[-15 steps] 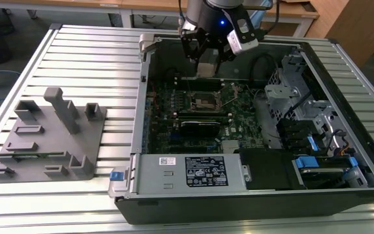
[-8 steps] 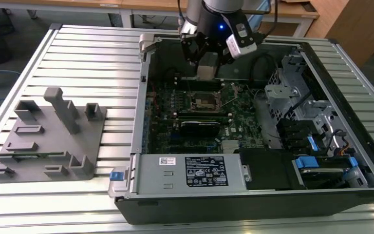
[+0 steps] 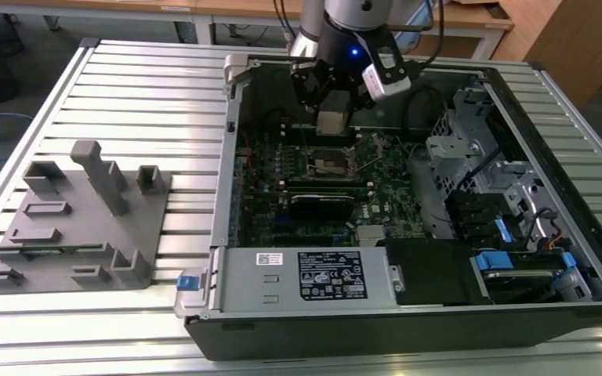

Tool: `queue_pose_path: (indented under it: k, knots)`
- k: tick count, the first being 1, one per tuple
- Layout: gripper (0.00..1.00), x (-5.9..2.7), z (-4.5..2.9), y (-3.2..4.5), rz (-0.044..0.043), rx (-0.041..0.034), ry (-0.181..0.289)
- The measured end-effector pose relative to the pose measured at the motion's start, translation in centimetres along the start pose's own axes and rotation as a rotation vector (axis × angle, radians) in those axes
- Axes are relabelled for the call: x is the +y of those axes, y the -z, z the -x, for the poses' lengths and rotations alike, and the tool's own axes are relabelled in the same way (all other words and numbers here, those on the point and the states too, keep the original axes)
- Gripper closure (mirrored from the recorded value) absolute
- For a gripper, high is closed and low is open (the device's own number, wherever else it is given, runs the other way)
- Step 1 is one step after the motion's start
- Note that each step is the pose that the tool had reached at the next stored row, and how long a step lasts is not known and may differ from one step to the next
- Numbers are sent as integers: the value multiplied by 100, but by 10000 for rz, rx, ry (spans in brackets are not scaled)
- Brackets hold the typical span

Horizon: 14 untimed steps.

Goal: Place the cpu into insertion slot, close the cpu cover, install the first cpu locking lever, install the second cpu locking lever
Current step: 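Place the cpu into insertion slot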

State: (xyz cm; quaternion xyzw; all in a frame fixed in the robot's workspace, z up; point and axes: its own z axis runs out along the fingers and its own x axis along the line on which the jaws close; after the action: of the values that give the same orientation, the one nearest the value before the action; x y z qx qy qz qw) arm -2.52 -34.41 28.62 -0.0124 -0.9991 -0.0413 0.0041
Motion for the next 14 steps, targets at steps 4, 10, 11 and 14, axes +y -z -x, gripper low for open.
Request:
queue_pose_path:
  k: [4,10,11,14]
  knots:
    - [46,-3,1,-42,-57,-25,7]
    - [46,-9,1,-114,-117,-71,13]
    - [46,-10,1,-126,-126,-81,14]
    - [46,-13,2,-157,-141,-109,17]
